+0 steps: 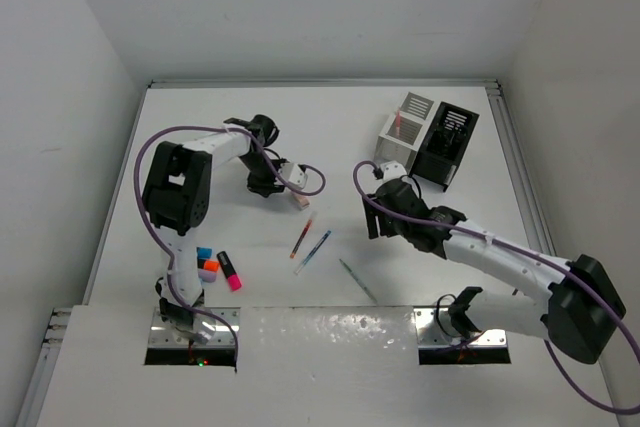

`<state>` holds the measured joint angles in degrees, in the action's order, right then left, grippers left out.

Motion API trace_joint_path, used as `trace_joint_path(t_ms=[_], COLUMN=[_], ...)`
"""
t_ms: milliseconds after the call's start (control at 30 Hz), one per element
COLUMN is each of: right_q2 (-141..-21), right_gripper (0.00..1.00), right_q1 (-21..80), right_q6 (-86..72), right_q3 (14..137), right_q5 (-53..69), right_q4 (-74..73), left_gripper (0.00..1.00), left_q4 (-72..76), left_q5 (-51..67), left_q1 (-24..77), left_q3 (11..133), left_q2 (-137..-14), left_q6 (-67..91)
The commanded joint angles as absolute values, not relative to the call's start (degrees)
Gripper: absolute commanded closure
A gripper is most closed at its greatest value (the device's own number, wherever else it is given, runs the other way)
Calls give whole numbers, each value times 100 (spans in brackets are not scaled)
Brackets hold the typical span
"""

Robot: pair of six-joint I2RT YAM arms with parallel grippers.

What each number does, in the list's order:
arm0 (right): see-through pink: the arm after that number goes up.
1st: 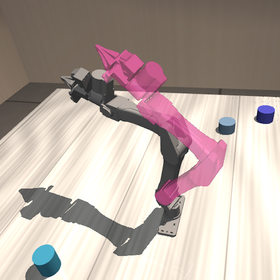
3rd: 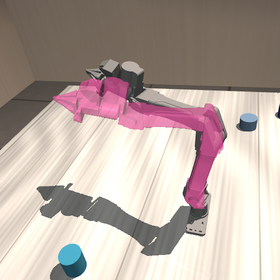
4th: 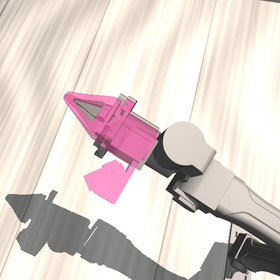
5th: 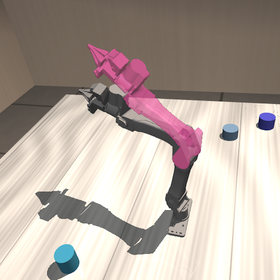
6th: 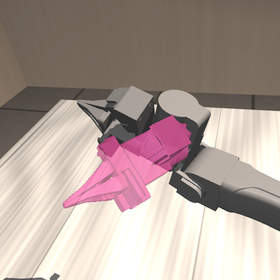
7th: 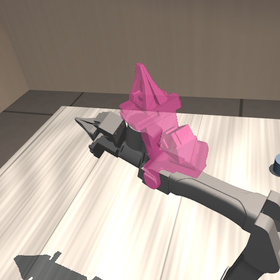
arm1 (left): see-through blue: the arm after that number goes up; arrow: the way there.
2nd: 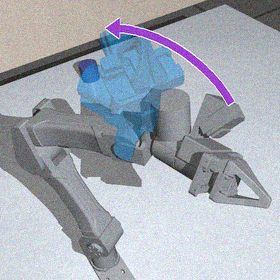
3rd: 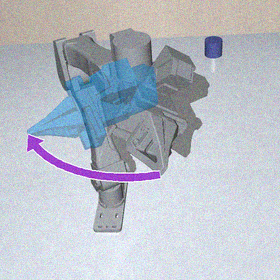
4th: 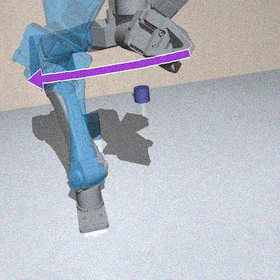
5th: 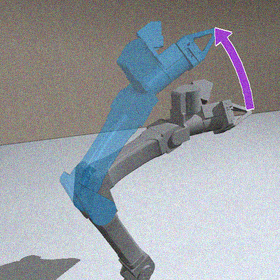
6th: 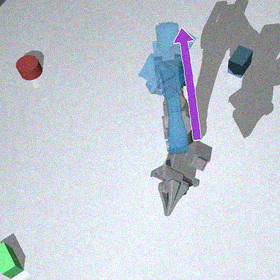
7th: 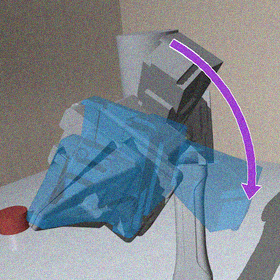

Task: Sort the stationery into containers
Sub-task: Pick up the pen cap from the center of the board.

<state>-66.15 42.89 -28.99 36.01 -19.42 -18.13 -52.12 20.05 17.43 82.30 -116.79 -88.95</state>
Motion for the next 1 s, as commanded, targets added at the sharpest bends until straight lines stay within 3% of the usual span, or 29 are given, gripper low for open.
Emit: trace_joint_path(t_ms=[0,233,567,800,967], right_q2=[-6442,-6434,-6442,-7180,-7409], right_gripper=[33,33,41,42,41], right_q1=[4315,4315,4508,5282,5651], right_q6=[-2866,-2672,-1547,-1705,-1740], right_q3=[3630,3683,3621,3683,3543], right_q5=[-2180,-2172,-423,-544,-677], right_q4=[-1802,-1907,-2716,-2321,-1873], left_gripper=[70,100,100,100,100], left_q4=[-5045,-4808,-4835,-2696,-1820], left_q5=[2013,1960,3749,4886,5396], left_q1=[1837,1925,722,-191,-658], left_q3=[8262,8156,9481,9161,8973], left_q2=[-11812,-11821,-11295,-10259,-9861], left_q6=[-8763,-8201,-5488,-1546,313])
